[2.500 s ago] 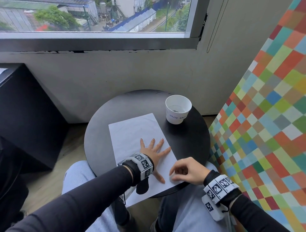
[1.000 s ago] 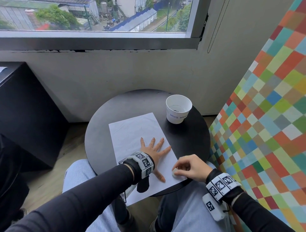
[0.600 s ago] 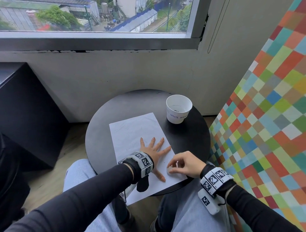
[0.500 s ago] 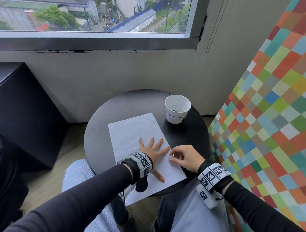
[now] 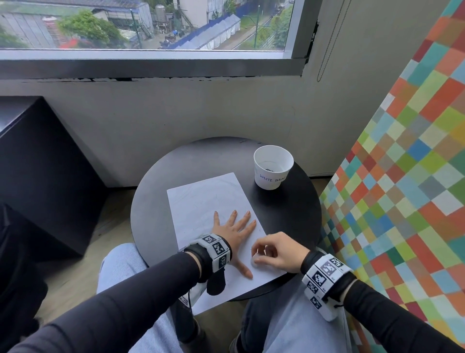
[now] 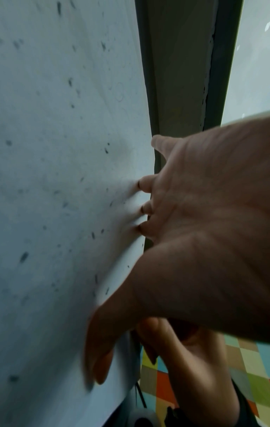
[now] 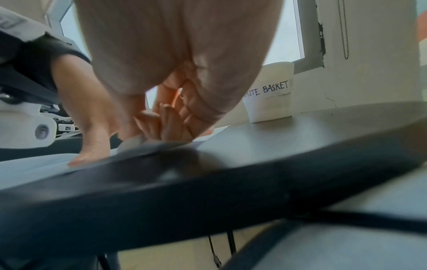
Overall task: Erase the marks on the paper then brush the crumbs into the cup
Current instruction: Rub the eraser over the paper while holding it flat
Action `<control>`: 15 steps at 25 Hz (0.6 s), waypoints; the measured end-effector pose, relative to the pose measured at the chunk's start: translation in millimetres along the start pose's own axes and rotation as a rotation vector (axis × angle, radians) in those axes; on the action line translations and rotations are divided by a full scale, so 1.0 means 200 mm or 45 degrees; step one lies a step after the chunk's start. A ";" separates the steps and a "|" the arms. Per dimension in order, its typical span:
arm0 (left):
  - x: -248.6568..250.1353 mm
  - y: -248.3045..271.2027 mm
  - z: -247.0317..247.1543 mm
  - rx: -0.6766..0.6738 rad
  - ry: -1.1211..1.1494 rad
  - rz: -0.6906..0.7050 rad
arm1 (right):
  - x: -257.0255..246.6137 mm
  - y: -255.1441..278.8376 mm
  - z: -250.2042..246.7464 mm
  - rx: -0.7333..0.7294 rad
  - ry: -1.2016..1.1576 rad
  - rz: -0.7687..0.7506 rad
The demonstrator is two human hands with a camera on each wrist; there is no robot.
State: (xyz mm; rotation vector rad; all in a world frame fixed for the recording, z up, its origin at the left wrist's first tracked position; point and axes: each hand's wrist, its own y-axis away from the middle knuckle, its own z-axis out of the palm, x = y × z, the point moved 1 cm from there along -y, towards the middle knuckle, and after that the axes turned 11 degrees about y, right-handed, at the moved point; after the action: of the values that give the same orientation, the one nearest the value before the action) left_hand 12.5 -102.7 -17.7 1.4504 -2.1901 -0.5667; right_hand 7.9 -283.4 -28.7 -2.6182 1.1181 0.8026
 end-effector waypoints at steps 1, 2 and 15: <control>0.00 0.00 0.00 0.002 -0.005 -0.002 | 0.01 -0.01 0.00 0.028 0.003 0.011; 0.00 0.00 -0.01 0.002 -0.003 -0.002 | 0.02 -0.02 -0.02 0.116 0.011 0.054; 0.00 -0.01 0.00 -0.017 -0.002 -0.016 | 0.01 0.02 0.02 -0.005 -0.080 -0.053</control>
State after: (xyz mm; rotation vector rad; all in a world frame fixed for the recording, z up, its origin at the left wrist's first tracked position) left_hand 14.1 -103.2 -18.0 1.4585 -2.1759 -0.5854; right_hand 5.0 -285.3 -32.4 -2.5914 1.0427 0.8725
